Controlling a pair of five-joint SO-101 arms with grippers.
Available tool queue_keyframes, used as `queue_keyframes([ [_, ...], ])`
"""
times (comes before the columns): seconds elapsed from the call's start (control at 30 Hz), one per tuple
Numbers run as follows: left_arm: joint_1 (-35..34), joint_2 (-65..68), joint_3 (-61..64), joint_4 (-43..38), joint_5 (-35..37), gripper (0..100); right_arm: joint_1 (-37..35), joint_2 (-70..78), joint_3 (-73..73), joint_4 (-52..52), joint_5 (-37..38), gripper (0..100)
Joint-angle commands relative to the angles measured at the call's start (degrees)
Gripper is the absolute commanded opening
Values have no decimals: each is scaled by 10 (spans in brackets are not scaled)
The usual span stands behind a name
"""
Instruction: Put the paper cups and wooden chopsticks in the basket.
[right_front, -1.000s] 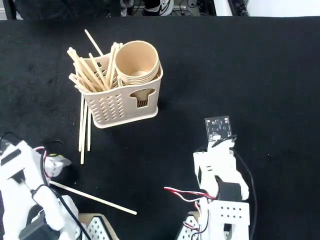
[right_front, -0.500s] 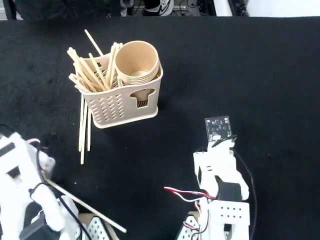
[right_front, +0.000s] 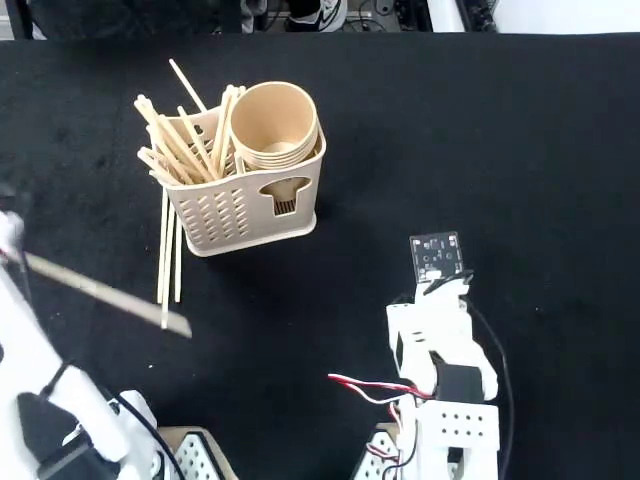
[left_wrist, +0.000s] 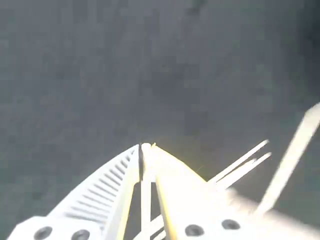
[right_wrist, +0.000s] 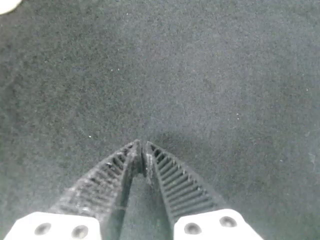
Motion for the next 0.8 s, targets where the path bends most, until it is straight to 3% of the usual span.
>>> queue_keyframes([
  [0.0, 36, -6, -255, -74, 64, 29, -5, -6, -1, 2, 3, 12],
  [0.13, 100, 0, -369, -149, 42, 29, -5, -6, -1, 2, 3, 12],
  [0.23, 160, 1, -375, -235, 6, 29, -5, -6, -1, 2, 3, 12],
  [0.37, 246, -2, -307, -331, -32, 28, -5, -6, -1, 2, 3, 12],
  [0.5, 320, -1, -201, -375, -116, 28, -5, -6, -1, 2, 3, 12],
  [0.63, 351, -5, -89, -431, -176, 28, -5, -6, -1, 2, 3, 12],
  [0.77, 359, -5, -19, -478, -180, 29, -5, -6, -1, 2, 3, 12],
])
